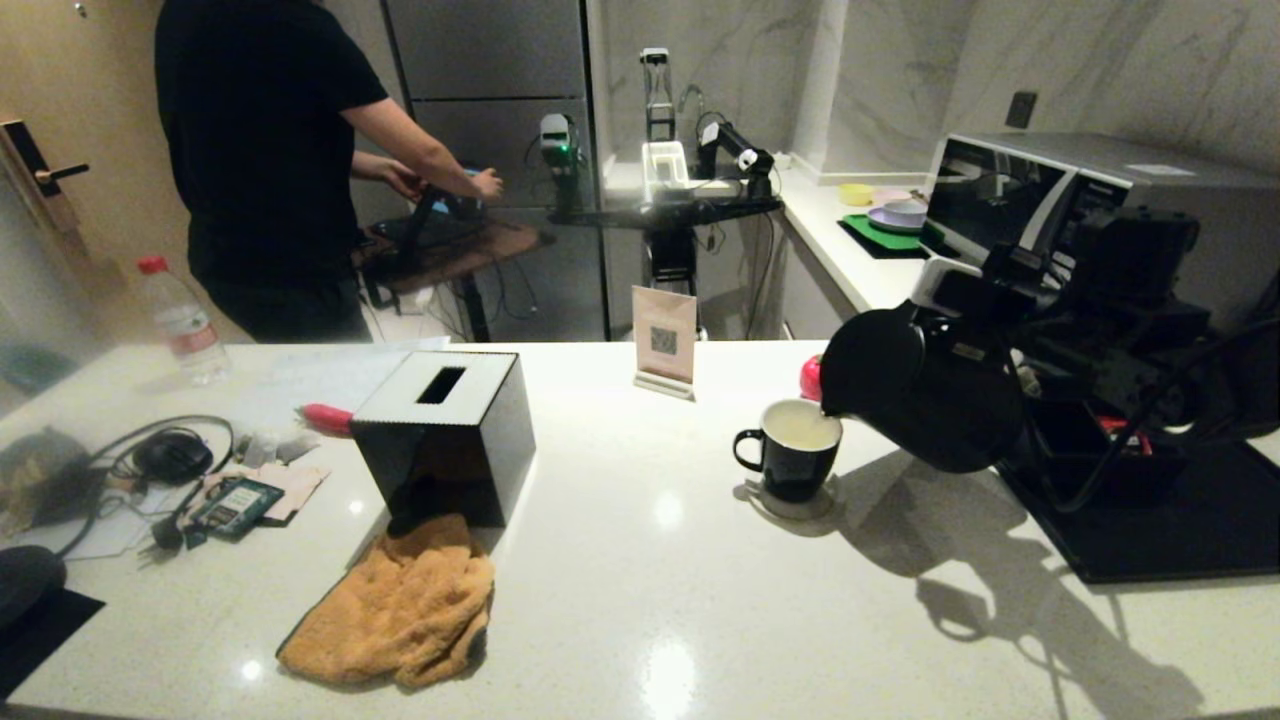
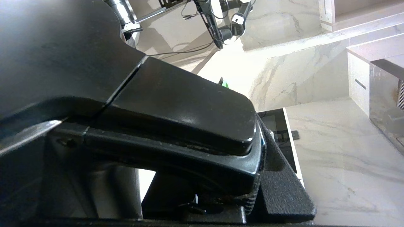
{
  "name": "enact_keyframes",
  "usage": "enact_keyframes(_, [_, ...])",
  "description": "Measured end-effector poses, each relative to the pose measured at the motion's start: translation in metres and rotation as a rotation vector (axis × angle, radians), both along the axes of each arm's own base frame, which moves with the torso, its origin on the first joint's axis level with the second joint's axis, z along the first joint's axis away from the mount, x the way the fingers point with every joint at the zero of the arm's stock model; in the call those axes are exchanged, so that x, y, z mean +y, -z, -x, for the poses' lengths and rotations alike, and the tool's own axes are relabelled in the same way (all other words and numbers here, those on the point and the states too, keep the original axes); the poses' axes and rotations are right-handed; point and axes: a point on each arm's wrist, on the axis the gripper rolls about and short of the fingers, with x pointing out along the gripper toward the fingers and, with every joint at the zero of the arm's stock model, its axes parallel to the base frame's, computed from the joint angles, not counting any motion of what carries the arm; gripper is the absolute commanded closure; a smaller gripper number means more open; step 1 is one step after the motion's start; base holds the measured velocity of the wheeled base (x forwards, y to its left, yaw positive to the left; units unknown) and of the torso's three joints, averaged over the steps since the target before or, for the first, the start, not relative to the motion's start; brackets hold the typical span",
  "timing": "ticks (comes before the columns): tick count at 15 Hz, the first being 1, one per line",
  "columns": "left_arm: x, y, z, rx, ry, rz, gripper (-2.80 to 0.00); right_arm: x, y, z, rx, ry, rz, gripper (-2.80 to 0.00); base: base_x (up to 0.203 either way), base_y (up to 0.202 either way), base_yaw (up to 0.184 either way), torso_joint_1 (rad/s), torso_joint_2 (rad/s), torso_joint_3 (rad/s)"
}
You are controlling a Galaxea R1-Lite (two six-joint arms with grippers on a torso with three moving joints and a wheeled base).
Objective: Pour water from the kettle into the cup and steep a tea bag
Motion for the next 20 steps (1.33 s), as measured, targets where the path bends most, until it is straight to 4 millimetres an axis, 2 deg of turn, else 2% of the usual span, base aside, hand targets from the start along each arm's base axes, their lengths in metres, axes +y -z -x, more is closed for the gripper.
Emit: enact_keyframes(20, [0.0,0.0,0.0,0.0,0.0,0.0,0.0,0.0019,0.0013,0.0006,0.007,-0.007,-0.003,0.0,0.0,0.0,0.0,0.0,0.0,0.0])
